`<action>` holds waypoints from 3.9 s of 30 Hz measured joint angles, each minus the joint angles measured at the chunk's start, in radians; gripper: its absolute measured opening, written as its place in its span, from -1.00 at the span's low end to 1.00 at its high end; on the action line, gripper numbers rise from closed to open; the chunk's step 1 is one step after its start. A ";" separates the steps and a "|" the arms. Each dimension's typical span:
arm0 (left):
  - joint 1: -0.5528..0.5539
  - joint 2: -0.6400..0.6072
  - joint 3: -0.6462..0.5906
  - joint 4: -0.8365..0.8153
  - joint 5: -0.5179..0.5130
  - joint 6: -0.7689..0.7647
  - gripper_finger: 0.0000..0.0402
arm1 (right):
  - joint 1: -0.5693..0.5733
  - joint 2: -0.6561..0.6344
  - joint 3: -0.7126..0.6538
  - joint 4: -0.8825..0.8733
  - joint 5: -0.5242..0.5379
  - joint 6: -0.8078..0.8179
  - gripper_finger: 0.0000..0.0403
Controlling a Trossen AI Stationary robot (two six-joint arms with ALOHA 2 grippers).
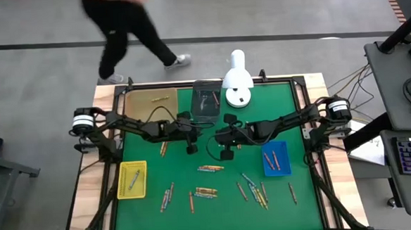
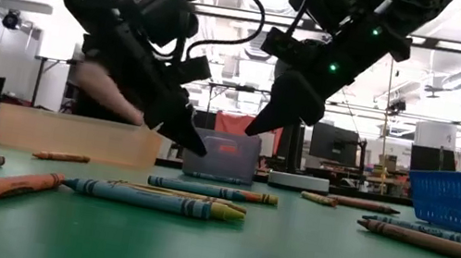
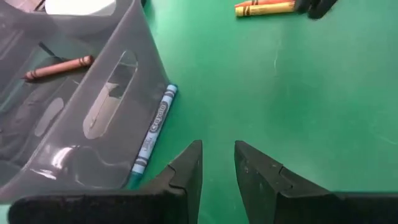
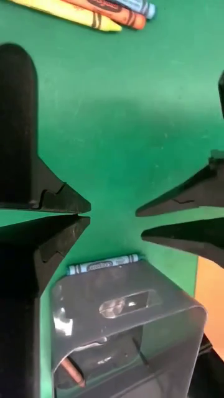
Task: Sort crayons
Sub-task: Put the blue crayon into the yellow bin
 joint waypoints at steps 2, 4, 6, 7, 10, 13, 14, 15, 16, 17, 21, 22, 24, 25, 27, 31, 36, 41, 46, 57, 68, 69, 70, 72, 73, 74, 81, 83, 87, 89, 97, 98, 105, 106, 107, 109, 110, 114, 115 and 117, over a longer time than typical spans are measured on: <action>0.000 -0.005 -0.001 -0.006 -0.009 0.011 -0.62 | -0.002 0.000 0.000 0.009 0.000 0.012 -0.96; 0.000 -0.008 -0.003 -0.005 -0.056 0.018 -0.62 | -0.008 0.004 0.000 0.027 0.000 0.034 -0.96; 0.000 -0.008 -0.005 -0.015 -0.121 0.020 -0.62 | -0.014 0.014 0.000 0.061 0.000 0.064 -0.96; 0.000 -0.005 -0.005 -0.024 -0.142 0.022 -0.62 | -0.017 0.023 0.000 0.074 -0.002 0.079 -0.96; 0.001 -0.002 -0.007 -0.041 -0.156 0.033 -0.62 | -0.025 0.057 0.000 0.116 -0.011 0.095 -0.96; 0.000 -0.002 -0.007 -0.056 -0.156 0.045 -0.62 | -0.031 0.091 0.003 0.114 0.021 0.116 -0.96; 0.001 -0.002 -0.007 -0.059 -0.156 0.046 -0.62 | -0.033 0.101 0.005 0.114 0.048 0.134 -0.96; 0.001 -0.002 -0.007 -0.058 -0.156 0.046 -0.62 | -0.035 0.108 0.006 0.116 0.077 0.149 -0.96; 0.001 -0.002 -0.007 -0.057 -0.156 0.049 -0.62 | -0.036 0.113 0.006 0.114 0.104 0.166 -0.96; 0.001 -0.002 -0.007 -0.057 -0.156 0.053 -0.62 | -0.038 0.119 0.006 0.115 0.123 0.177 -0.96; 0.002 -0.001 -0.008 -0.056 -0.156 0.084 -0.62 | -0.054 0.125 0.006 0.116 0.131 0.194 -0.96; 0.002 -0.001 -0.008 -0.055 -0.156 0.092 -0.62 | -0.059 0.125 0.006 0.117 0.131 0.200 -0.96; 0.005 -0.001 -0.008 -0.046 -0.156 0.105 -0.62 | -0.071 0.125 0.006 0.120 0.131 0.213 -0.96; 0.008 -0.001 -0.009 -0.040 -0.156 0.109 -0.62 | -0.077 0.125 0.006 0.120 0.131 0.216 -0.96; 0.015 -0.001 -0.009 -0.029 -0.156 0.114 -0.62 | -0.089 0.125 0.006 0.120 0.131 0.217 -0.96; 0.030 -0.001 -0.010 -0.029 -0.156 0.120 -0.62 | -0.107 0.125 0.006 0.120 0.131 0.224 -0.96; 0.035 0.000 -0.012 -0.030 -0.129 0.120 -0.62 | -0.114 0.125 0.006 0.120 0.130 0.228 -0.96; 0.035 0.000 -0.012 -0.029 -0.119 0.120 -0.62 | -0.120 0.125 0.006 0.122 0.130 0.225 -0.96; 0.035 0.000 -0.012 -0.029 -0.119 0.120 -0.56 | -0.135 0.125 0.006 0.123 0.147 0.225 -0.96; 0.047 0.000 -0.012 -0.026 -0.118 0.093 -0.36 | -0.160 0.125 0.006 0.127 0.147 0.216 -0.96; 0.052 0.033 -0.013 0.045 -0.042 0.096 -0.35 | -0.160 0.125 0.006 0.128 0.147 0.209 -0.96; 0.052 0.050 -0.011 0.066 -0.043 0.096 -0.35 | -0.160 0.125 0.006 0.128 0.147 0.209 -0.96; 0.052 0.067 -0.009 0.076 -0.046 0.097 -0.35 | -0.160 0.125 0.006 0.128 0.147 0.209 -0.96; 0.052 0.101 0.002 0.076 -0.071 0.105 -0.35 | -0.160 0.125 0.006 0.128 0.147 0.209 -0.96; 0.053 0.118 0.010 0.077 -0.084 0.110 -0.35 | -0.160 0.125 0.006 0.128 0.147 0.209 -0.96; 0.053 0.133 0.017 0.078 -0.096 0.114 -0.35 | -0.160 0.125 0.006 0.128 0.147 0.209 -0.96; 0.053 0.173 0.047 0.086 -0.142 0.124 -0.35 | -0.160 0.125 0.006 0.128 0.147 0.218 -0.96; 0.053 0.164 0.047 0.078 -0.142 0.124 -0.35 | -0.160 0.125 0.006 0.128 0.147 0.218 -0.96; 0.065 0.155 0.046 0.074 -0.147 0.127 -0.35 | -0.160 0.125 0.006 0.127 0.146 0.217 -0.96; 0.075 0.158 0.046 0.070 -0.143 0.121 -0.35 | -0.160 0.125 0.006 0.127 0.145 0.217 -0.96; 0.096 0.165 0.049 0.048 -0.018 0.073 -0.36 | -0.160 0.125 0.006 0.127 0.138 0.212 -0.96; 0.096 0.164 0.049 0.042 -0.004 0.075 -0.36 | -0.160 0.125 0.006 0.127 0.138 0.212 -0.96; 0.090 0.094 0.045 -0.070 0.074 0.091 -0.36 | -0.153 0.111 0.006 0.124 0.137 0.190 -0.96; 0.089 0.077 0.043 -0.095 0.080 0.093 -0.36 | -0.151 0.104 0.006 0.125 0.135 0.190 -0.96; 0.089 0.061 0.042 -0.112 0.084 0.094 -0.36 | -0.150 0.098 0.006 0.126 0.128 0.190 -0.96; 0.089 0.032 0.043 -0.123 0.087 0.095 -0.36 | -0.148 0.088 0.006 0.127 0.102 0.190 -0.96; 0.089 0.022 0.043 -0.123 0.087 0.095 -0.36 | -0.148 0.084 0.006 0.127 0.092 0.190 -0.96; 0.090 0.021 0.043 -0.101 0.105 0.097 -0.36 | -0.140 0.072 0.006 0.128 0.086 0.190 -0.96; 0.090 0.028 0.044 -0.077 0.107 0.098 -0.36 | -0.137 0.071 0.006 0.127 0.086 0.191 -0.96; 0.090 0.042 0.043 -0.055 0.108 0.098 -0.36 | -0.131 0.068 0.006 0.126 0.085 0.194 -0.96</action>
